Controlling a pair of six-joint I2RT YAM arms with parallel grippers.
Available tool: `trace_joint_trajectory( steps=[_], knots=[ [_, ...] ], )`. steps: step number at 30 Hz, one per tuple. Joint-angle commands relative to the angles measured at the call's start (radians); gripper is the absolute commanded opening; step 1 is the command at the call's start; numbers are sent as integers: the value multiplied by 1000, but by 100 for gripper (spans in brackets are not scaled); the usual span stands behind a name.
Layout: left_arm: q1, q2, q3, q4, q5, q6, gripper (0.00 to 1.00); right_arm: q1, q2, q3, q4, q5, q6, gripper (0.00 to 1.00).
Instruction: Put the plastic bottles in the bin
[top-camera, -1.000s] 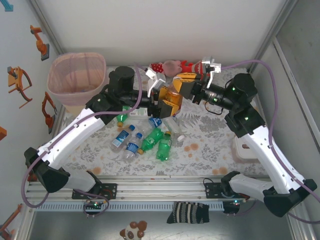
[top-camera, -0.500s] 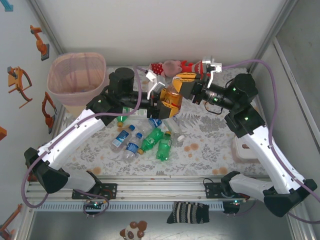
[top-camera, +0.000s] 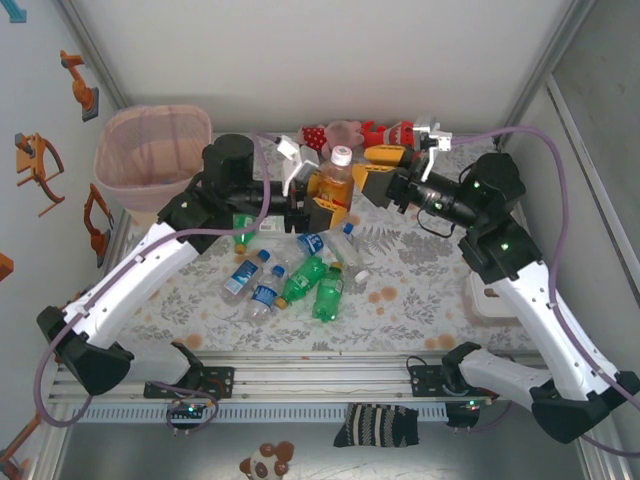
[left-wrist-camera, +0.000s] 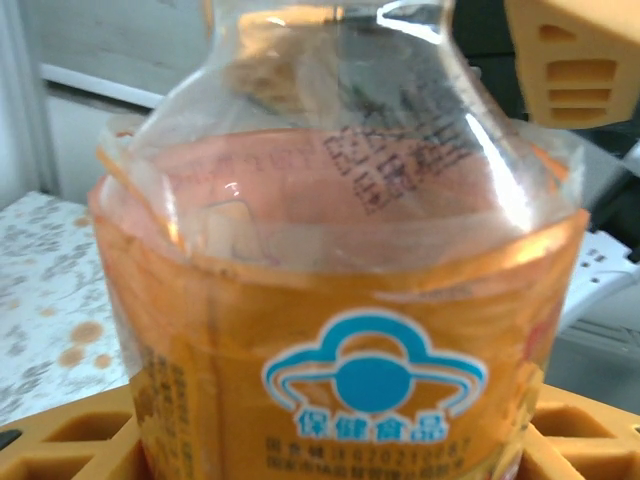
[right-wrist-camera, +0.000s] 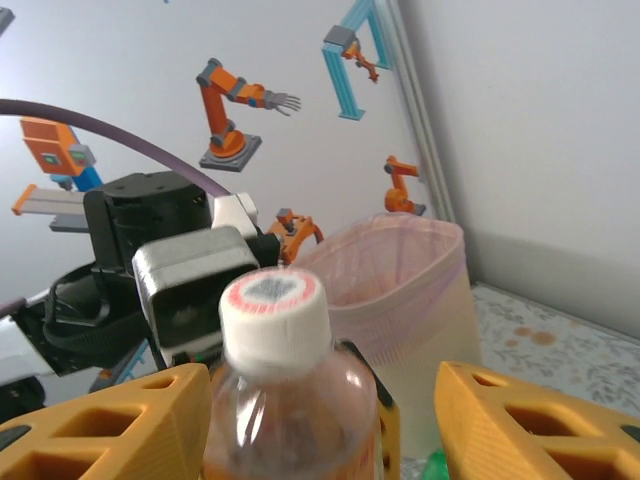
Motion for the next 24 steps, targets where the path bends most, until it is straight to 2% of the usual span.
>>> trace_joint_trajectory(
  steps=[1,7,15,24],
  knots=[
    [49,-35,39,-90,-118,30,59,3,-47,30,-85,98,-75,59],
    [171,-34,153,-290,-312,55,58,3,-84,22,-148,162,-111,59],
    [435,27,332,-519,-456,60,58,3,-91,20,-180,190,-126,59],
    [712,154,462,-656,-568,99,58,3,-94,18,-202,202,-144,59]
  ],
)
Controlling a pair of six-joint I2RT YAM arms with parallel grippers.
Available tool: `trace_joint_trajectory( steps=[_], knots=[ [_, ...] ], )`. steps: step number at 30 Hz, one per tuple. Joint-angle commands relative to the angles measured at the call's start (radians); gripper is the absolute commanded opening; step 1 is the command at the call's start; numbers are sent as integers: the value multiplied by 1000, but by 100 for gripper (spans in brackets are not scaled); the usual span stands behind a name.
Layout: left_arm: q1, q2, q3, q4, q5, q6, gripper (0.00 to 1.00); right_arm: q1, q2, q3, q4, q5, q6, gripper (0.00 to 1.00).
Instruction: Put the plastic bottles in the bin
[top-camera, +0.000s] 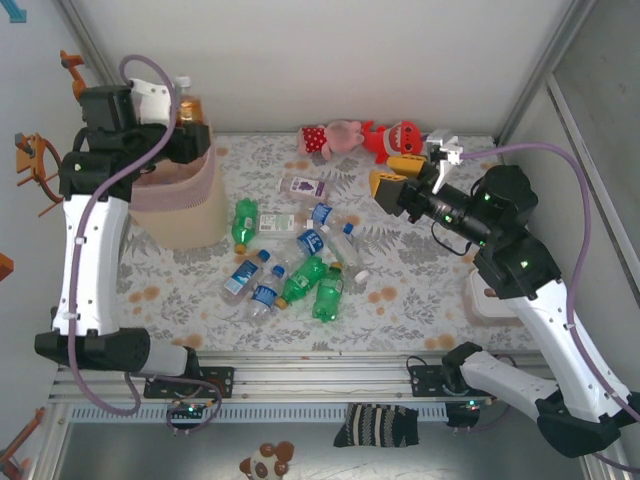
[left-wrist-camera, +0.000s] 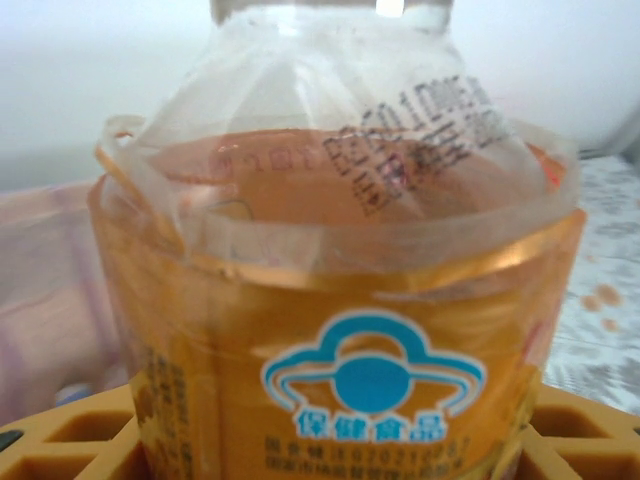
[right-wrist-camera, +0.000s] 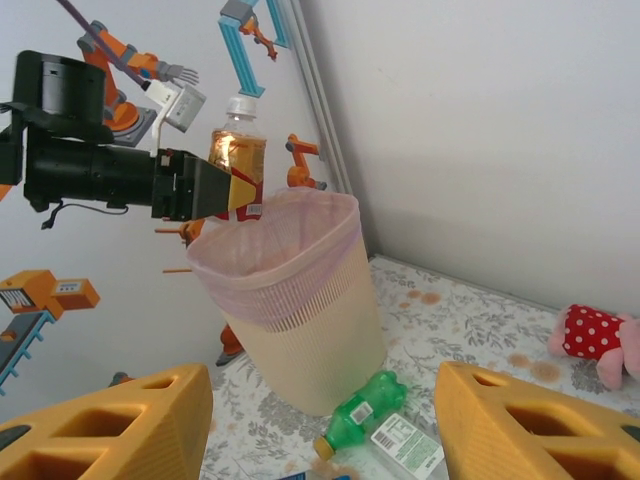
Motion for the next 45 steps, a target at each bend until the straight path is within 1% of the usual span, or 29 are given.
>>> trace_joint_trajectory(
  steps=[1,5,10,20,26,30,38,45],
  knots=[
    [67,51,43,-91,-73,35,58,2,-13,17,-5,16,-22,59],
    [142,121,55,-114,-137,44,57,3,-11,19,-15,21,-30,59],
    [203,209,69,-155,-186,56,57,3,-8,18,-19,23,-34,59],
    [221,389,62,-219,-259,109,59,3,8,13,-18,18,-28,59],
    [220,481,44,-228,-235,102,59,3,13,11,-22,22,-30,59],
    [220,520,39,-233,-212,98,64,3,19,14,-30,25,-34,59],
    [220,492,45,-227,-180,92,74,3,44,32,-64,34,-36,58],
    [220,451,68,-228,-147,84,77,3,58,39,-87,34,-45,58]
  ],
)
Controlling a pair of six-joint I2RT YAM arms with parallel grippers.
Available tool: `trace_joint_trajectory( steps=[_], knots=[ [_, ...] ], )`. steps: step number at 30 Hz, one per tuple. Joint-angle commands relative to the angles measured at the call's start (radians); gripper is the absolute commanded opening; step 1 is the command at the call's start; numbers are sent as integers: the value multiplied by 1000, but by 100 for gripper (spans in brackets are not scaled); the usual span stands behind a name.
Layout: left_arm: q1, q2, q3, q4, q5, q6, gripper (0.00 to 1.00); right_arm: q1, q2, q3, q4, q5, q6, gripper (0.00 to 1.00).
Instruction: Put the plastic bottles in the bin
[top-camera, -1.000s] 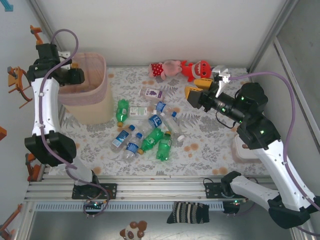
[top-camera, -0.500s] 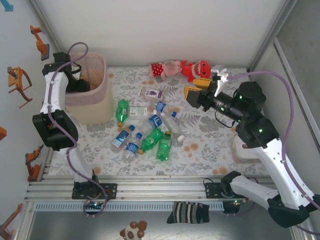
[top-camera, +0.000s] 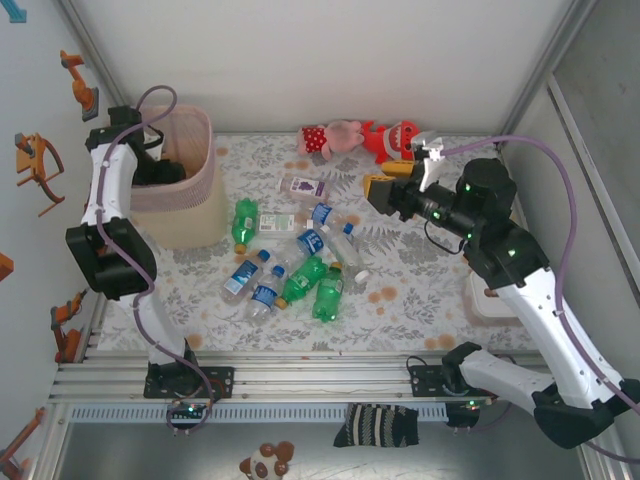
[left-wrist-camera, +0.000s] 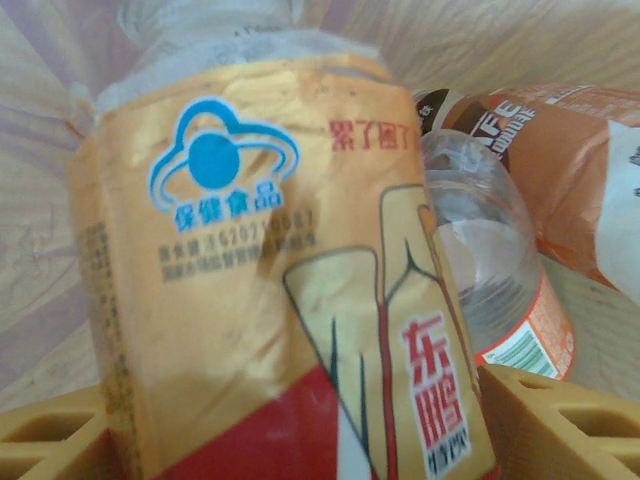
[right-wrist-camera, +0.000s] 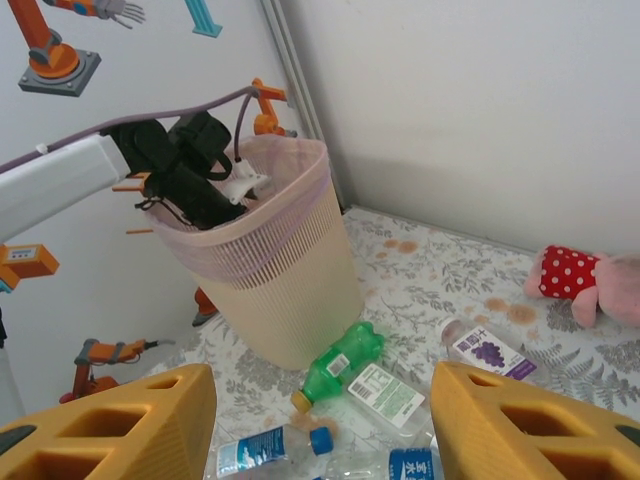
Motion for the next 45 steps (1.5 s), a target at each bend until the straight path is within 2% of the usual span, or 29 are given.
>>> trace_joint_trajectory(
  steps=[1,13,23,29,35,40,45],
  knots=[
    [1,-68,34,-26,44,-2,78,3,3,40,-16,8,-20,57],
    [1,-178,122,-41,148,-41,80,7,35,52,-74,-6,-26,56],
    [2,-310,136,-12,318,-99,80,62,143,91,-224,96,-75,53],
    [1,-476,-27,137,477,-177,81,132,290,170,-393,255,-121,51],
    [1,-677,-287,414,688,-348,82,161,442,198,-464,334,-140,50],
    [0,-791,-455,566,760,-467,82,168,574,208,-485,369,-162,49],
    [-1,-831,-506,565,766,-478,82,169,694,241,-512,404,-171,50]
  ],
)
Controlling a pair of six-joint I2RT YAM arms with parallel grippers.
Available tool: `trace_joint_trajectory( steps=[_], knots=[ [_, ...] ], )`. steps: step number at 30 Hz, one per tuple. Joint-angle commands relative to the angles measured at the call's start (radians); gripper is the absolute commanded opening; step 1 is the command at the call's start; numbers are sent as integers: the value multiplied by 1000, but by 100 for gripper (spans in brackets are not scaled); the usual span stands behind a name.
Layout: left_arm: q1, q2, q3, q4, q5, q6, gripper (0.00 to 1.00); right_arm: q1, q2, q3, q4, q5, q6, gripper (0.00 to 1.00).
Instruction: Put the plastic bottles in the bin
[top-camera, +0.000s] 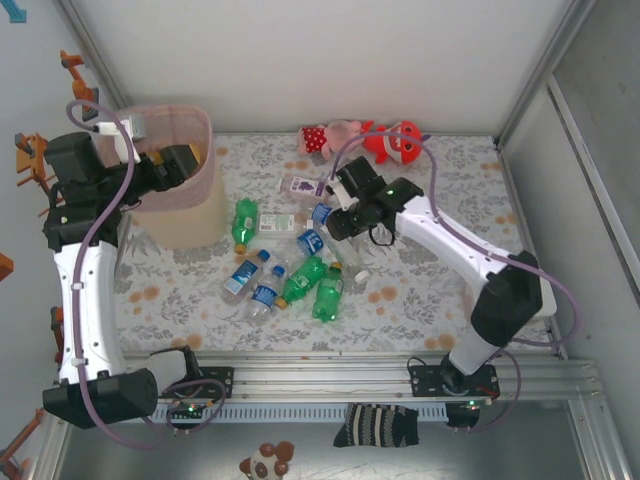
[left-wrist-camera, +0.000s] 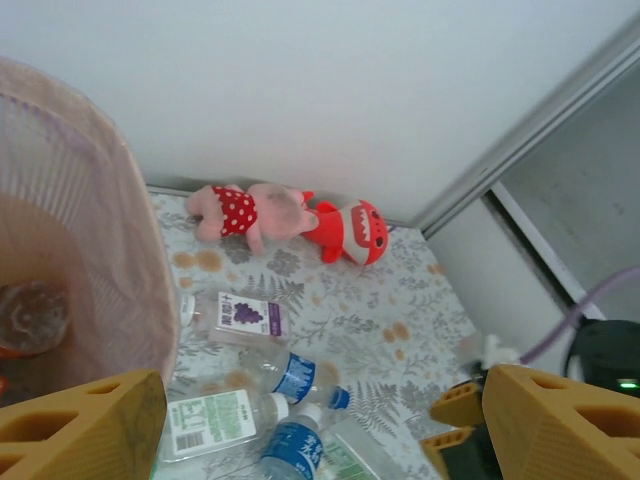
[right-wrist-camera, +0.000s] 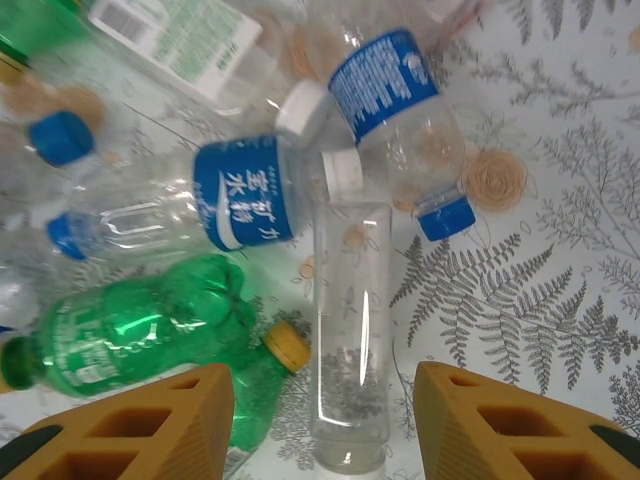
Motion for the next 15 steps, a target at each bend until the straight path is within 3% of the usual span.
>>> trace_joint_trajectory(
  steps=[1,15],
  knots=[
    [0,-32,-23,65,51,-49,82,8,58,56,-43,52,-27,50],
    [-18,-63,-54,65,51,-60,82,10,305,169,-80,96,-40,55]
  ],
)
